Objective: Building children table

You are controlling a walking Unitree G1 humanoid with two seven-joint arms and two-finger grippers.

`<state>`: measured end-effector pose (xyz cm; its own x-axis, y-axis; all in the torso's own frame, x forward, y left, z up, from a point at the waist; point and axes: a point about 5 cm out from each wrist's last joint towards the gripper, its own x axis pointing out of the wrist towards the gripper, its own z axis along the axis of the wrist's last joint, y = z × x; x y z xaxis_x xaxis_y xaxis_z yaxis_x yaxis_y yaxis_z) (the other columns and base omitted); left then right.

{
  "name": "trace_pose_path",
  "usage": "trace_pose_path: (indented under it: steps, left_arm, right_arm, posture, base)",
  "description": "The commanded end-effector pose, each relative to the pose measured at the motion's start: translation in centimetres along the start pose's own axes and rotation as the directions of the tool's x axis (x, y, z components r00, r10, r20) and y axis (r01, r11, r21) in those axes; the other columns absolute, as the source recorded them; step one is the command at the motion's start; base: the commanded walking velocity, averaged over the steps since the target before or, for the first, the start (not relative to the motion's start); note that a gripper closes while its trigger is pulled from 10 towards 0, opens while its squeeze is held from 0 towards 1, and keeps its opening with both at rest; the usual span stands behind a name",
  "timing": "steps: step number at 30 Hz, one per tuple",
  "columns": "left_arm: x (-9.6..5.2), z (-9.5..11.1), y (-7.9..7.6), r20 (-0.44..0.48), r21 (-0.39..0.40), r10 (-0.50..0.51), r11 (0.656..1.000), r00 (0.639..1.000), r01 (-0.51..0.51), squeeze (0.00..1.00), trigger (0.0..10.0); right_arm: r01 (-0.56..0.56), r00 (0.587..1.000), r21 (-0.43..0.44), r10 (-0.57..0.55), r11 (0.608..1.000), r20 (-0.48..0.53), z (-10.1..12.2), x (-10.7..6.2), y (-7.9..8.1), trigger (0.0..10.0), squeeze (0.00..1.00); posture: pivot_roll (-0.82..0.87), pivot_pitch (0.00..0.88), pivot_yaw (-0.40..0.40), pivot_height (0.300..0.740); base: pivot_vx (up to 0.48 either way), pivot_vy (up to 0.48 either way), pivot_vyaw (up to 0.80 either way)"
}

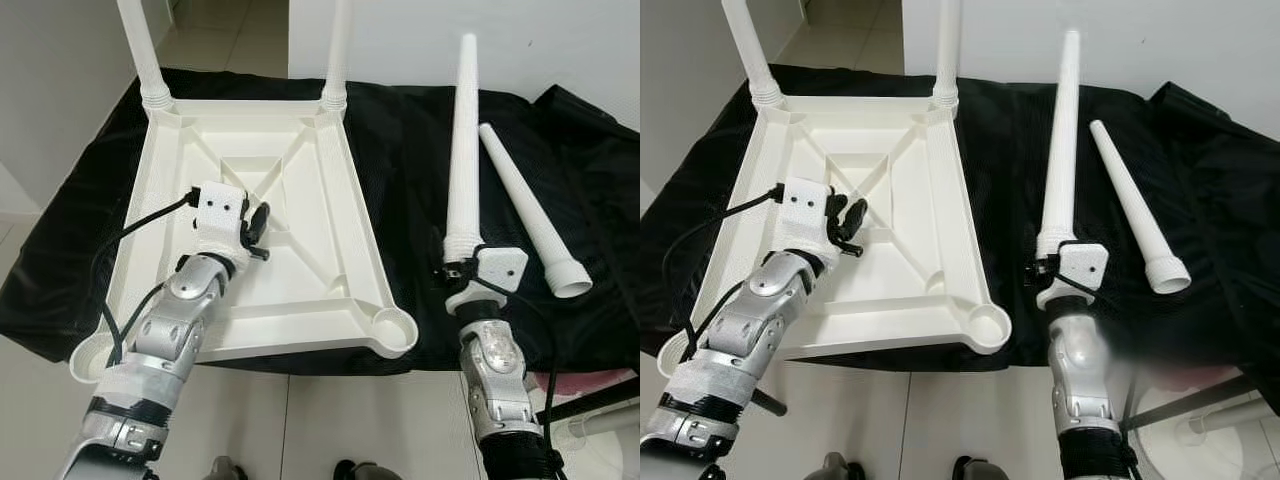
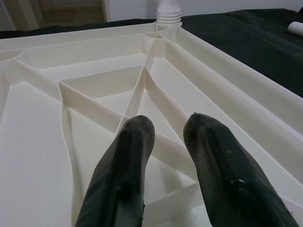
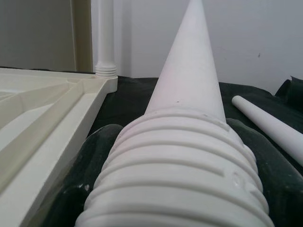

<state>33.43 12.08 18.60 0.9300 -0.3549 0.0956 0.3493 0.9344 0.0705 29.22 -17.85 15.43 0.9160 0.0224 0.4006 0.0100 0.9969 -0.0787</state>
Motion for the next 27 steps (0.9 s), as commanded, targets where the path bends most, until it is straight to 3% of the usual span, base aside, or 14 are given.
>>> trace_pose_path:
  steps: [1,5,10,13,14,15,16,20,21,27]
  left_arm:
    - [0.1,0.1,-1.5,0.0,0.0,-0.234,0.972,0.972,0.234,0.0,10.0]
    - [0.1,0.2,-1.7,0.006,0.002,-0.25,0.968,0.968,0.25,0.0,10.0]
    - [0.6,0.8,-2.0,0.027,-0.089,-0.263,0.96,0.964,0.264,0.0,10.0]
    - [0.9,0.9,-2.2,0.026,-0.102,-0.302,0.948,0.953,0.303,0.0,10.0]
    - [1.0,1.0,-2.3,0.029,-0.109,-0.314,0.943,0.949,0.315,0.75,10.0]
    - [1.0,1.0,-2.3,0.031,-0.114,-0.319,0.941,0.947,0.32,0.75,10.0]
    - [1.1,1.0,-2.3,0.031,-0.116,-0.319,0.94,0.947,0.321,1.0,10.0]
    - [1.1,1.1,-2.4,0.036,-0.124,-0.336,0.933,0.941,0.338,1.0,10.0]
    - [1.1,1.4,-2.6,0.048,-0.162,-0.382,0.909,0.923,0.385,1.0,10.0]
    - [1.1,1.7,-2.9,0.05,-0.191,-0.438,0.878,0.898,0.439,1.0,10.0]
  right_arm:
    - [-0.005,1.0,-0.022,0.005,1.0,0.011,0.2,-0.1,0.0,10.0,0.0]
    - [-0.004,1.0,-0.023,0.004,1.0,0.014,0.3,-0.1,0.2,10.0,0.0]
    - [-0.013,1.0,0.004,0.013,1.0,0.015,0.3,-0.3,0.6,10.0,0.0]
    - [-0.036,0.999,0.024,0.036,0.999,0.019,0.4,-0.2,1.1,10.0,0.0]
    - [-0.043,0.999,0.011,0.043,0.999,0.029,0.5,-0.1,1.3,10.0,0.0]
    - [-0.046,0.998,0.0,0.046,0.999,0.035,0.5,0.0,1.4,10.0,0.0]
    - [-0.048,0.998,-0.007,0.048,0.999,0.038,0.5,0.0,1.6,10.0,0.0]
    - [-0.055,0.998,-0.018,0.056,0.998,0.042,0.6,0.1,1.8,10.0,0.0]
    - [-0.062,0.997,-0.019,0.063,0.998,0.053,0.6,0.2,2.2,10.0,0.0]
    - [-0.051,0.994,-0.061,0.057,0.997,0.096,1.2,0.5,2.5,10.0,0.0]
  posture:
    - [0.0,0.109,-0.029,0.74]
    - [0.0,0.092,-0.031,0.74]
    - [0.01,0.06,-0.033,0.74]
    - [0.0,0.043,-0.027,0.74]
    - [0.0,0.033,-0.02,0.74]
    - [0.0,0.027,-0.016,0.74]
    - [0.0,0.02,-0.014,0.74]
    - [0.0,0.015,-0.012,0.74]
    - [0.0,0.0,-0.009,0.74]
    - [0.0,0.0,-0.008,0.74]
  base:
    - [0.0,0.0,0.0]
    - [0.0,0.0,0.0]
    - [0.0,0.0,0.0]
    - [0.0,0.0,0.0]
    - [0.0,0.0,0.0]
    - [0.0,0.0,0.0]
    - [0.0,0.0,0.0]
    - [0.0,0.0,0.0]
    - [0.0,0.0,0.0]
    - [0.0,0.0,0.0]
